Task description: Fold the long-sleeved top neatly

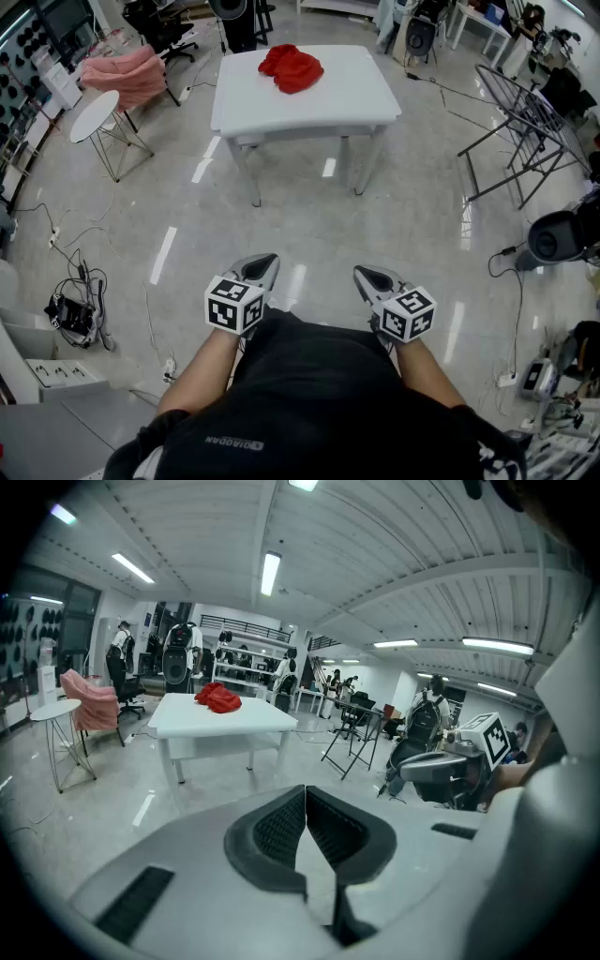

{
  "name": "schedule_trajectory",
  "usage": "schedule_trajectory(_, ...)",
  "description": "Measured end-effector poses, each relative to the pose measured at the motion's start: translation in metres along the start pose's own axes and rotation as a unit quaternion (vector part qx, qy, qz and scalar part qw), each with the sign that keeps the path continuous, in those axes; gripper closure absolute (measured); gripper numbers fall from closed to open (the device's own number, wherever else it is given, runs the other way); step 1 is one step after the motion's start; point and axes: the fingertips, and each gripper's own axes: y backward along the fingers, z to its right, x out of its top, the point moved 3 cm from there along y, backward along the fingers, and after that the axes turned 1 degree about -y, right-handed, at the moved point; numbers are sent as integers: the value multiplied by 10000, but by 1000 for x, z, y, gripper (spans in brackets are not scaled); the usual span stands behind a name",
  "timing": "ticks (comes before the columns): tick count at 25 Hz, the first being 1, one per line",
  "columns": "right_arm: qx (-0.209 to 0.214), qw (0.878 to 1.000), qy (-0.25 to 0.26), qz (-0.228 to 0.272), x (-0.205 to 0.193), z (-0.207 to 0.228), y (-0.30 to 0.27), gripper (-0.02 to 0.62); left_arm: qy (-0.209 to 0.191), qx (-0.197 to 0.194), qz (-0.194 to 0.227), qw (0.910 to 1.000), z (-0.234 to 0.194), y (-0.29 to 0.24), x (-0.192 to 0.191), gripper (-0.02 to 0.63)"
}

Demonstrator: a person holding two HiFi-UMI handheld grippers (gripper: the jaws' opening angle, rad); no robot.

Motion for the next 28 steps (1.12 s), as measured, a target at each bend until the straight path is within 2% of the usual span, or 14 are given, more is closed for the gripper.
schedule_trajectory(11, -20, 10000, 2, 11, 1, 1, 4, 594, -40, -16, 21, 10000, 3, 0, 3, 600)
schedule_trajectory(15, 47, 9997, -146, 166, 5, 1, 5, 592, -50, -2, 21, 10000, 4, -1, 3, 600)
schedule_trajectory(19, 62, 9996, -138, 249, 7, 1, 4, 591, 153, -25, -31, 9999, 0, -6, 0, 600)
schedule_trajectory(22, -82, 9998, -60, 154, 5, 5, 5, 591, 279, 0, -82, 9996, -1, -7, -3, 600)
schedule_trajectory(28, 26, 9999, 26, -124, -4, 6, 8, 591, 126, 68, -101, 9998, 4, -9, -2, 600)
